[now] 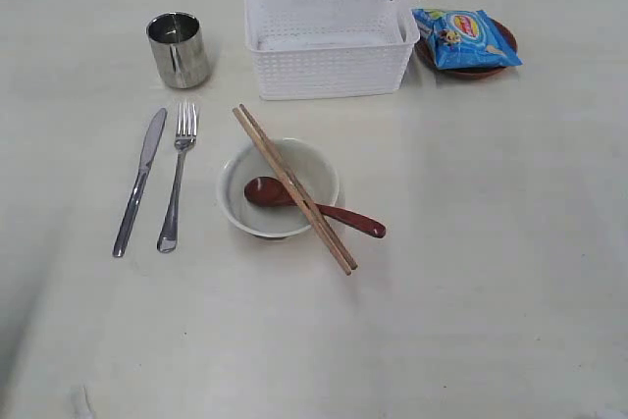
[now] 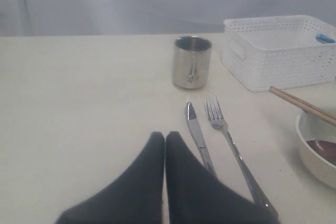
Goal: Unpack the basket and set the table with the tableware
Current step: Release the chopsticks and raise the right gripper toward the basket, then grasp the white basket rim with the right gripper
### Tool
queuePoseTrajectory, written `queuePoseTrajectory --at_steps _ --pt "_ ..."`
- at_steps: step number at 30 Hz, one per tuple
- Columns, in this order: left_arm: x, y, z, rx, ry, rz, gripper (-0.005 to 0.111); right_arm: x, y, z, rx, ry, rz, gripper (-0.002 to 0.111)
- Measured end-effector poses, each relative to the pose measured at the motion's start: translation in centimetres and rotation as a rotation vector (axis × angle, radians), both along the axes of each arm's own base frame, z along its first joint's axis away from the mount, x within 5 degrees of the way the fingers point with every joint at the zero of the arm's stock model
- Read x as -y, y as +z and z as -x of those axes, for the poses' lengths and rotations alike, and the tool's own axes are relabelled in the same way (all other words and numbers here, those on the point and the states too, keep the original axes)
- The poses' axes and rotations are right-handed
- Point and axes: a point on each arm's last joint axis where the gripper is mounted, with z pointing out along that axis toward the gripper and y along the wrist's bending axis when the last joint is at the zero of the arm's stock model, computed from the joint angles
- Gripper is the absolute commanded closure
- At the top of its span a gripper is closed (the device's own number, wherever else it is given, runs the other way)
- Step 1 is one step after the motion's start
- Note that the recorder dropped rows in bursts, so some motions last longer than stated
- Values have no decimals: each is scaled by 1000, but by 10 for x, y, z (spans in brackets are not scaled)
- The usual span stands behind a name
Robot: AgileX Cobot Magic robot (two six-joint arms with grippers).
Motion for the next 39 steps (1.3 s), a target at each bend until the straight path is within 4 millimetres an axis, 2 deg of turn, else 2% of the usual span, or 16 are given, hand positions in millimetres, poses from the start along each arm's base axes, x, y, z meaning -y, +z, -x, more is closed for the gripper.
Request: queuePoseTrajectory --at_steps 8,13,21,27,29,30,34,36,39 --pt "0 0 0 0 0 0 107 -1 -23 -24 34 121 -42 108" --pt "0 0 0 0 0 0 107 -7 -51 -34 2 218 5 108" --pt "0 0 0 0 0 0 107 -22 -79 -42 38 470 -10 108" --pt "0 0 0 0 0 0 107 -28 -92 -47 48 506 -50 108" --pt "0 0 0 0 0 0 107 -29 -96 -47 41 510 -50 102" --pt "0 0 0 0 0 0 107 -29 -97 -48 41 513 -48 95" --pt "0 0 0 0 0 0 107 -28 -100 -49 38 520 -44 58" --pt "0 0 0 0 0 0 107 -28 -100 -49 43 532 -38 46" --pt "0 0 0 0 0 0 107 -29 -99 -50 66 538 -34 44"
